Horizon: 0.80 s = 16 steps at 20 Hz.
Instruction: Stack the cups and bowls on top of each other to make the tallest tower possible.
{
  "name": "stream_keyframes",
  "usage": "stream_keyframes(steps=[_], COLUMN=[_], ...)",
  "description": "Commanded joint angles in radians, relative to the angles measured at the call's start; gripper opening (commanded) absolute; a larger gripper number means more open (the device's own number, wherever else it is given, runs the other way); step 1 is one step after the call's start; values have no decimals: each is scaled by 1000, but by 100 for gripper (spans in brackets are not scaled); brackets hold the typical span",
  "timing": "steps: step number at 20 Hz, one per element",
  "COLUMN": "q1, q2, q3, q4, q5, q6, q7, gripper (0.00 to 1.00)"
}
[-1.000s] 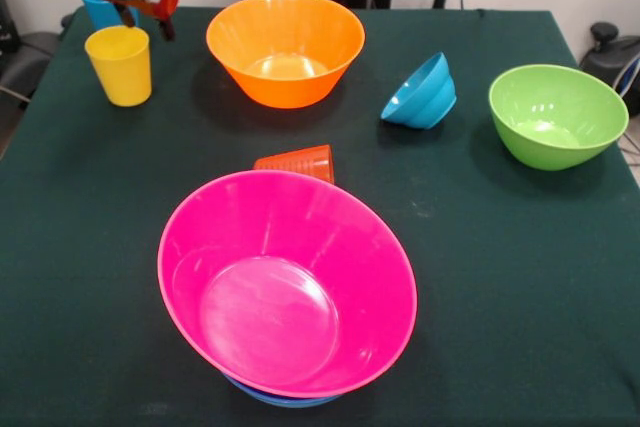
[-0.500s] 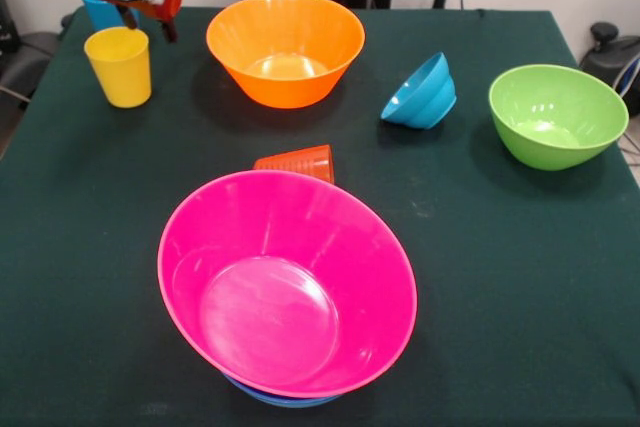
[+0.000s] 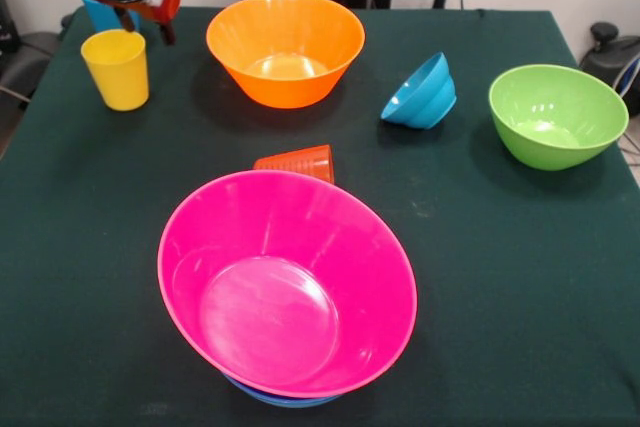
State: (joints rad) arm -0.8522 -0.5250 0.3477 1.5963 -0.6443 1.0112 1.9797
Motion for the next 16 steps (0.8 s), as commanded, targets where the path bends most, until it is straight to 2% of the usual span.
stream_keyframes(steps=[1,5,10,16], q1=[29,13,17,14], q2=[62,11,-96,-146], q3=[101,105,95,108], q4=[-80,-30,49,92], q5=[-68,-60,-27,1], q6=[11,19,66,81], q7=[-325,-330,-293,-273], gripper=[100,100,100,100])
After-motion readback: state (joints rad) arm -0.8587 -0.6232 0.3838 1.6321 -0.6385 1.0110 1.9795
